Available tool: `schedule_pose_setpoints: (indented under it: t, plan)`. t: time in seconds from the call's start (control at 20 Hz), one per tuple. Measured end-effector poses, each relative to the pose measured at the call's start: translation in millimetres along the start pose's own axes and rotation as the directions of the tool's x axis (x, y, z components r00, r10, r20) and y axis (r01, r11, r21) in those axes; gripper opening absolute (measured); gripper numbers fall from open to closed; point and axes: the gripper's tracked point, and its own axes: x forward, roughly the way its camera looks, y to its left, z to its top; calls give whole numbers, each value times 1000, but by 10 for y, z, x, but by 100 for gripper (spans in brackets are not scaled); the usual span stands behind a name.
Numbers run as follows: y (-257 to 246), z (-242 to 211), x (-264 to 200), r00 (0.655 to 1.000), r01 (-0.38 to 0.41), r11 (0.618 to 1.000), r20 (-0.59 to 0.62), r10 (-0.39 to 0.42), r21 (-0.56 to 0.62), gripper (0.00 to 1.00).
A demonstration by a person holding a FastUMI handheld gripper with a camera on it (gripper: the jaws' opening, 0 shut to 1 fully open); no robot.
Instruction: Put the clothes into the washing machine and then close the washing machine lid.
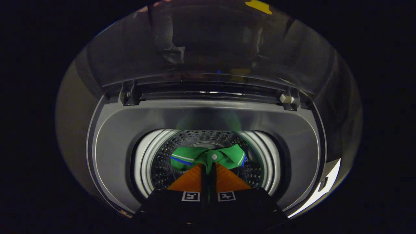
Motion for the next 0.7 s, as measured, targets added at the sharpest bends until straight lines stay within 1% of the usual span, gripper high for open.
schedule_pose_setpoints:
  t: [0.1, 0.15, 0.25, 0.3, 0.35, 0.4, 0.45, 0.55, 0.7]
  plan:
    - [-6, -48, 17, 1000, 0, 1000, -16, 0, -14, 6]
    - [25, -45, 15, 1000, -13, 1000, -17, 13, -15, 9]
    - [41, 28, 8, 1000, -20, 1000, 8, 20, 3, 9]
    - [36, 41, -60, 1000, -20, 1000, 11, 20, 13, 11]
    - [29, 24, 36, 1000, -25, 999, 6, 25, 21, 40]
    - [8, 48, 140, 1000, -9, 1000, -12, 9, 18, 69]
    - [14, -43, 14, 1000, -14, 1000, -24, 14, 9, 98]
    - [33, -59, -20, 1000, -15, 1000, -23, 15, -2, 98]
    - [59, -58, -92, 1000, -17, 1000, -18, 17, 11, 99]
